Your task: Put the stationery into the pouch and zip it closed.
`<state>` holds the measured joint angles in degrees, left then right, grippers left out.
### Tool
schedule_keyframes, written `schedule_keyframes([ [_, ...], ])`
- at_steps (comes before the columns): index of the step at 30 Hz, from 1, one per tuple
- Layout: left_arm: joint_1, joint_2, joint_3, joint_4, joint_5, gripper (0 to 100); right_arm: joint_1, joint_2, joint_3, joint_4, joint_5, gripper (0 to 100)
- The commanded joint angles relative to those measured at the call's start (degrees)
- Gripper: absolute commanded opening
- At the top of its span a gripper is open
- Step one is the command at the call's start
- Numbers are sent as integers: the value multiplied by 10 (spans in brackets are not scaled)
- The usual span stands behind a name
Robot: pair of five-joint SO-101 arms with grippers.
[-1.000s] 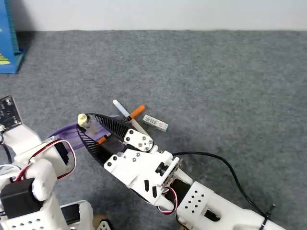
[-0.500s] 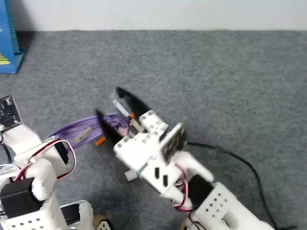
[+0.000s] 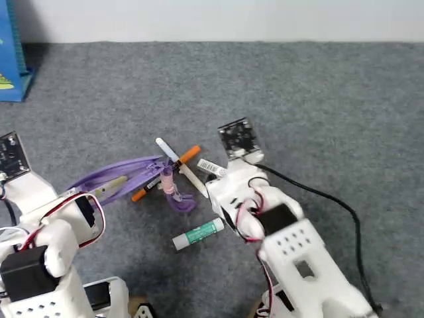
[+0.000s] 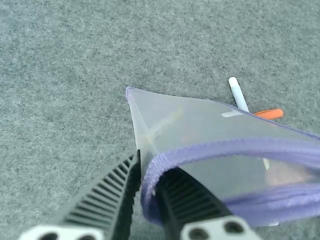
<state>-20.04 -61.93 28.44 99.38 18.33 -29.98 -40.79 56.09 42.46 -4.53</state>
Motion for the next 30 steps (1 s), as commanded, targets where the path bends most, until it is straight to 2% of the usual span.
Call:
schedule_keyframes([
  [1, -3, 6, -7, 10, 7, 11, -19, 71, -12, -4, 14, 226],
  [9, -3, 6, -7, 10, 7, 11, -7, 262, -151, -41, 35, 226],
  [17, -3, 6, -7, 10, 7, 11, -5, 466, -317, -43, 131, 226],
  [25, -3, 6, -7, 10, 7, 11, 27, 612, -469, -39, 165, 224],
  [30, -3, 6, -7, 10, 7, 11, 29, 676, -513, -39, 180, 210],
])
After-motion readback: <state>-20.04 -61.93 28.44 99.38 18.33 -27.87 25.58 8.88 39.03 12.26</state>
